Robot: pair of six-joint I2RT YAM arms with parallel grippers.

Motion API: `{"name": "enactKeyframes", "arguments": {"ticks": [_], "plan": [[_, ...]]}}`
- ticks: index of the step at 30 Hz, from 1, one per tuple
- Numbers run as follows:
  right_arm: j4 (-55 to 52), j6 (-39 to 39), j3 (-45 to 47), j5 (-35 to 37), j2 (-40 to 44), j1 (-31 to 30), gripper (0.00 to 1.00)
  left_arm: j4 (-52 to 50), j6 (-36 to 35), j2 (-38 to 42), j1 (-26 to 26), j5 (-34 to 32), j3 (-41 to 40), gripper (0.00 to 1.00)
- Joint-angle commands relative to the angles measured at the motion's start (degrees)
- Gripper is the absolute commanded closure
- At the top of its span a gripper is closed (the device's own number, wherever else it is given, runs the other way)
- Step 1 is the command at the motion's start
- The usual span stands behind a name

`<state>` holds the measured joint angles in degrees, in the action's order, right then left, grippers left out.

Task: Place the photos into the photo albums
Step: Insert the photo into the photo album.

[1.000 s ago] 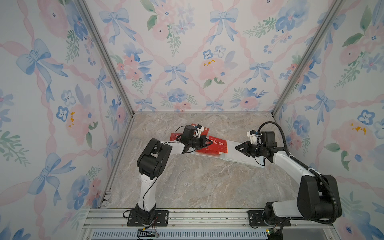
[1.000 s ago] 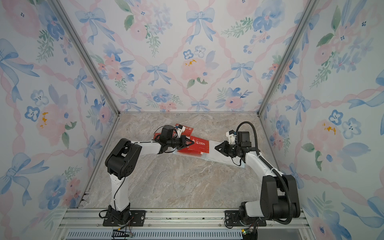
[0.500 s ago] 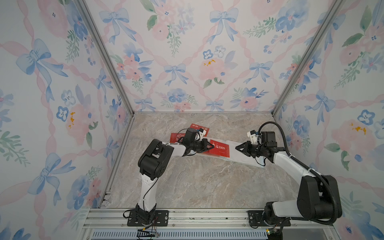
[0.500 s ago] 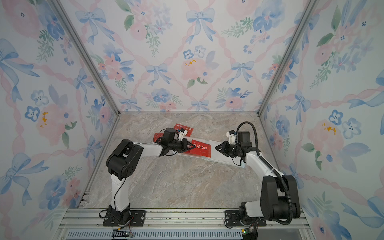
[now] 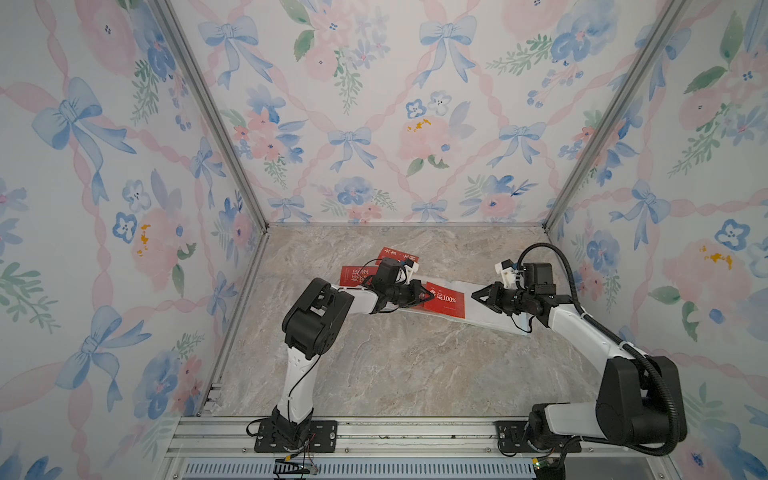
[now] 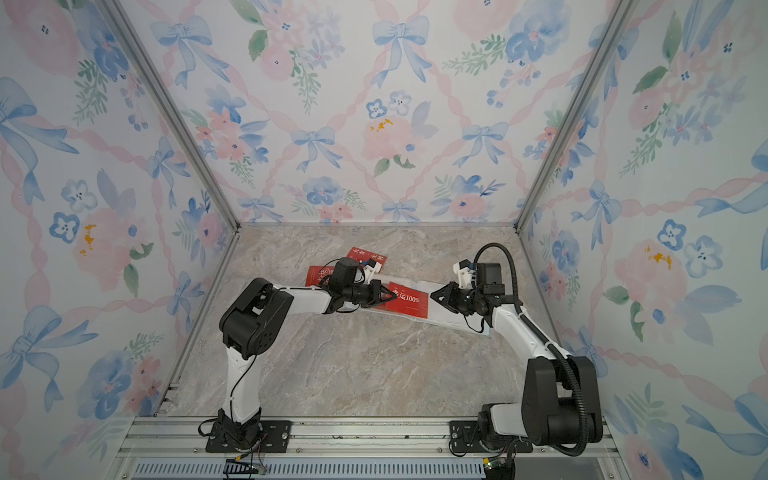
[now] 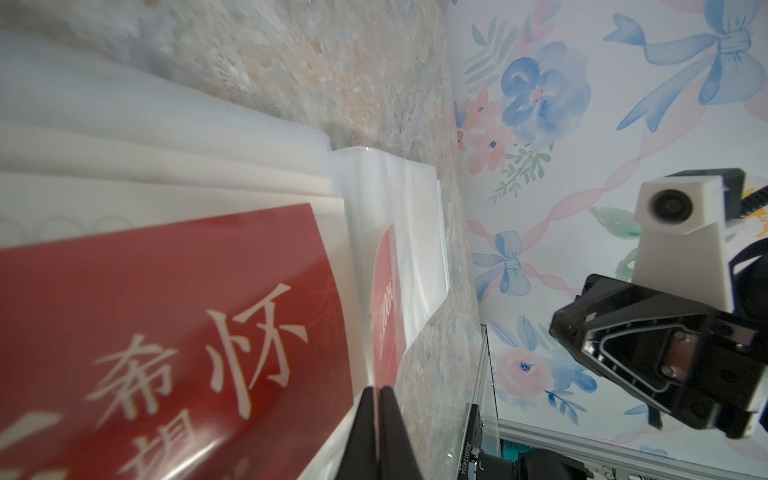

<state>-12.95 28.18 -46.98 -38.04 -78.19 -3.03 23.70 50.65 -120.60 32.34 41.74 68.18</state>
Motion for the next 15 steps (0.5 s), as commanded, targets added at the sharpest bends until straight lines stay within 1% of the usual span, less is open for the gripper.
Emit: {"name": "enactKeyframes", "arguments": {"ticks": [1, 15], "plan": [[-2.1, -1.2, 0.8, 0.6, 1.7, 0.4, 0.82, -0.4, -0.3, -2.3, 1.2, 0.0, 2.2, 1.0], [-3.6, -2.0, 1.7, 1.1, 3.5, 0.9, 0.82, -0.3, 0.9, -6.8, 3.0, -1.2, 7.6, 1.0]]}}
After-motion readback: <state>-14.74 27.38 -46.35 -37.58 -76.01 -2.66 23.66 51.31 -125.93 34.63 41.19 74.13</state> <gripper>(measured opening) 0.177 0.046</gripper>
